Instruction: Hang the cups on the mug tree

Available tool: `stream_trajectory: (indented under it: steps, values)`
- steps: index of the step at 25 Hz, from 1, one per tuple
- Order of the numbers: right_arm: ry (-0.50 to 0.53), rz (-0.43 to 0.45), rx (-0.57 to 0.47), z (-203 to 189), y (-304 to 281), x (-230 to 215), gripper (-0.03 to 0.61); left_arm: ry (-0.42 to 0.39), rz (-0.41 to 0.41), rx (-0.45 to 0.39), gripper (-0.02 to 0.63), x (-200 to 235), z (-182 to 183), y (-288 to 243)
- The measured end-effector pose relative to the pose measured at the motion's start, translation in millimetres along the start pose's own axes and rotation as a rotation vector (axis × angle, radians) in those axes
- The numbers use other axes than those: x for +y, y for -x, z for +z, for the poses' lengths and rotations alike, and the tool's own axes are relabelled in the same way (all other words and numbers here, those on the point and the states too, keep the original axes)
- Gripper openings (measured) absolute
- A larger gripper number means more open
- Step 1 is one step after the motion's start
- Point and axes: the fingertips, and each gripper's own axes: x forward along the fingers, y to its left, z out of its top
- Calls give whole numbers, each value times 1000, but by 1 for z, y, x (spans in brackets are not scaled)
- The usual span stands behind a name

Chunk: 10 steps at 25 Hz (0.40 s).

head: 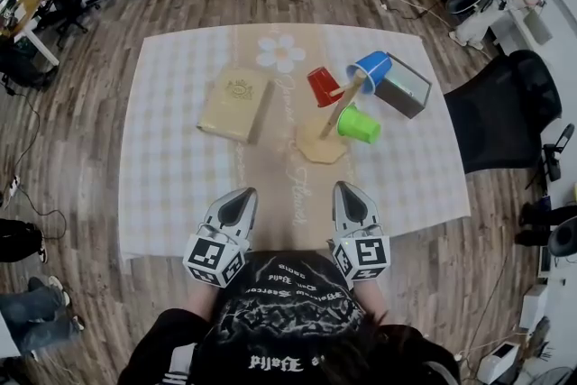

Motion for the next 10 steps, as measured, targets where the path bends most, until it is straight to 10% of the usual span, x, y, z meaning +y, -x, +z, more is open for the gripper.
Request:
stream_trajectory:
  steps: [10]
  values:
    - [21,7,15,-2,-7,-6,6,7,21,9,20,7,-1,-11]
